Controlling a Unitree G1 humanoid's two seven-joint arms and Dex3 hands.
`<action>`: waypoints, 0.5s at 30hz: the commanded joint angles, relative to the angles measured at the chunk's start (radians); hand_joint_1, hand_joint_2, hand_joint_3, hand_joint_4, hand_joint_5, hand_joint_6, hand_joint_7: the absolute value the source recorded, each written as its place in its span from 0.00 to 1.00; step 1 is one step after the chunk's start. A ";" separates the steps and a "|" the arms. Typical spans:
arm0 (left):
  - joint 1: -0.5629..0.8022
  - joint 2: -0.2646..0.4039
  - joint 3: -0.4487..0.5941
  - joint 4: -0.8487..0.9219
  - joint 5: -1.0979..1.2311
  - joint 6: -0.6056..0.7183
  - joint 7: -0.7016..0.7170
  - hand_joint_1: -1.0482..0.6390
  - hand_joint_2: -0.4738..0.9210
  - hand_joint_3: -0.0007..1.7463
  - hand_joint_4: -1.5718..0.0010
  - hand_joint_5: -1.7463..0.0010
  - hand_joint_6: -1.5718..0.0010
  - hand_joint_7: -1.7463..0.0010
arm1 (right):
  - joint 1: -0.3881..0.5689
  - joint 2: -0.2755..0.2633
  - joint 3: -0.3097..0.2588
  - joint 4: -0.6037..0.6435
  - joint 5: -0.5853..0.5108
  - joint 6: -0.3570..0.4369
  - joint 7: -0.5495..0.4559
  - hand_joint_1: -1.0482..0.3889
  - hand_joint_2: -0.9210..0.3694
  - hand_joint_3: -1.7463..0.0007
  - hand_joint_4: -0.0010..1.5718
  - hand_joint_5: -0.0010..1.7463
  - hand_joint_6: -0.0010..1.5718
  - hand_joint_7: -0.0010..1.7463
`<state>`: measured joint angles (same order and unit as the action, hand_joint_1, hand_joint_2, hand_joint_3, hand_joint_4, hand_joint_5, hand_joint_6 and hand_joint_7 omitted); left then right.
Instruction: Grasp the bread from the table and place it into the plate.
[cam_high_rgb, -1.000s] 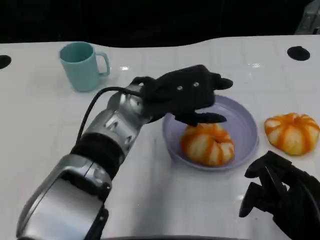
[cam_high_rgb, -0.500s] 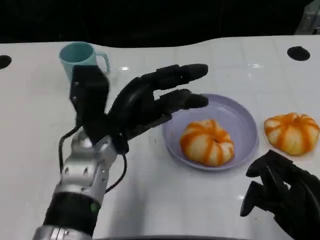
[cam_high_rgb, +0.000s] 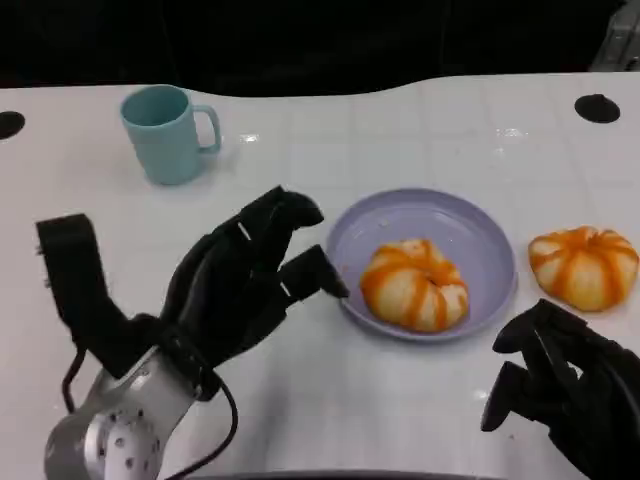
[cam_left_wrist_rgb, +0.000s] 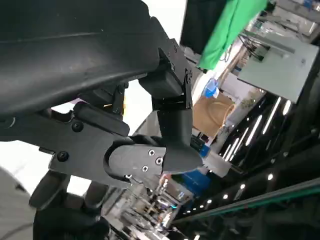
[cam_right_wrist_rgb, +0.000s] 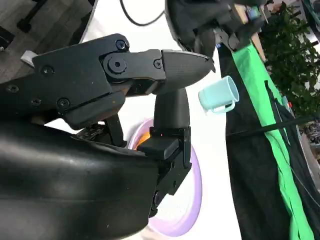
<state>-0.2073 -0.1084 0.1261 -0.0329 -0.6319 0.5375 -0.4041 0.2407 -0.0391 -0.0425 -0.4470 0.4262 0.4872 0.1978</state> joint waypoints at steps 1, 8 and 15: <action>0.086 0.012 0.021 -0.103 -0.059 0.081 0.067 0.25 1.00 0.25 0.54 0.00 0.62 0.16 | 0.002 -0.009 -0.005 -0.013 0.007 0.004 -0.006 0.42 0.00 0.79 0.40 1.00 0.31 0.92; 0.167 0.018 0.025 -0.173 -0.077 0.120 0.113 0.27 1.00 0.27 0.55 0.00 0.64 0.12 | 0.002 -0.010 -0.001 -0.015 0.003 0.002 -0.005 0.42 0.00 0.79 0.40 1.00 0.31 0.92; 0.268 0.032 0.017 -0.217 -0.069 0.114 0.127 0.29 1.00 0.27 0.55 0.00 0.68 0.06 | 0.000 -0.012 0.001 -0.023 -0.001 0.008 -0.013 0.42 0.00 0.78 0.40 1.00 0.31 0.92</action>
<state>0.0360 -0.0955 0.1458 -0.2266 -0.7090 0.6621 -0.2895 0.2415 -0.0395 -0.0371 -0.4516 0.4229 0.4874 0.1952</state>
